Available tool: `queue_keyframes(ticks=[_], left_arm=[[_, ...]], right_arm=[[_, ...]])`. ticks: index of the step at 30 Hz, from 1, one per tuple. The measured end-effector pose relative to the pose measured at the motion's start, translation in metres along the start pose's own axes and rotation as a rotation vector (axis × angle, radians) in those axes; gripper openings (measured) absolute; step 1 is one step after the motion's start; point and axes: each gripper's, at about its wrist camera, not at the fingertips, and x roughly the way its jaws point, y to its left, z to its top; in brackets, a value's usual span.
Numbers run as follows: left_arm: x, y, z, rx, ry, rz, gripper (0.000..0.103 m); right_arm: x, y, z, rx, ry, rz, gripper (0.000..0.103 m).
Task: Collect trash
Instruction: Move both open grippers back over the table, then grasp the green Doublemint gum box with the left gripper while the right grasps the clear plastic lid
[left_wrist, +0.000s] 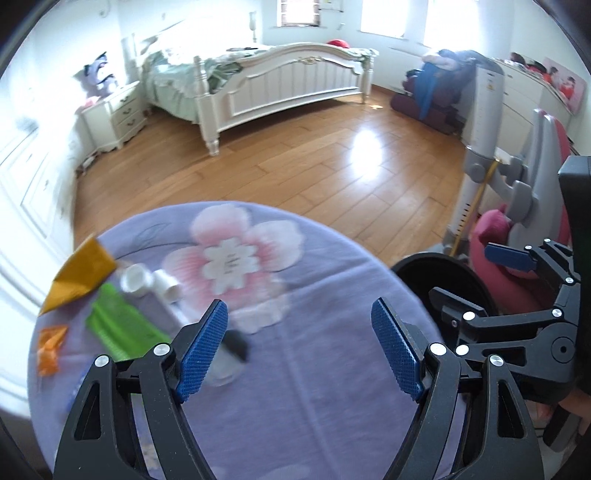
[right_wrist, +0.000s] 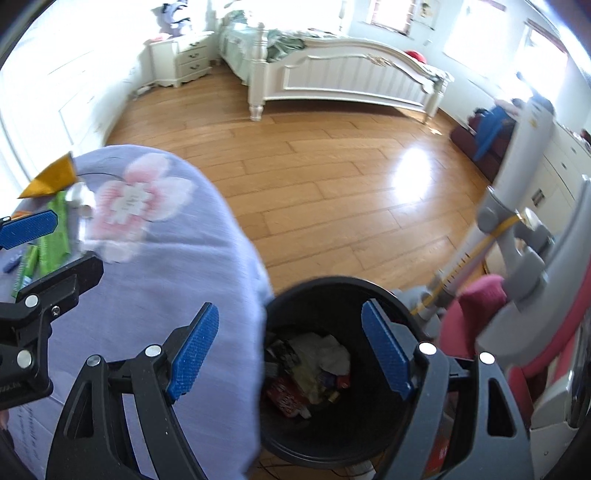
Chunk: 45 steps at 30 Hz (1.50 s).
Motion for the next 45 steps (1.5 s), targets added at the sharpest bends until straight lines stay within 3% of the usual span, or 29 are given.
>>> queue_keyframes(ticks=[11,19,34,45], left_arm=[[-0.019,0.106,-0.029,-0.149,0.002,0.106,0.079],[-0.02,0.153,-0.056,-0.226,0.041,0.151,0.079],[-0.012,0.164,-0.103,-0.25,0.114,0.166,0.079],[0.011,0.157,-0.104,-0.259,0.14,0.128,0.079]], right_arm=[[0.007,0.1,0.028,-0.133,-0.01,0.111,0.078],[0.018,0.151,0.04,-0.214,0.018,0.203,0.055],[0.037,0.19,0.02,-0.302,0.082,0.288,0.048],[0.036,0.189,0.014,-0.337,0.075,0.281,0.048]])
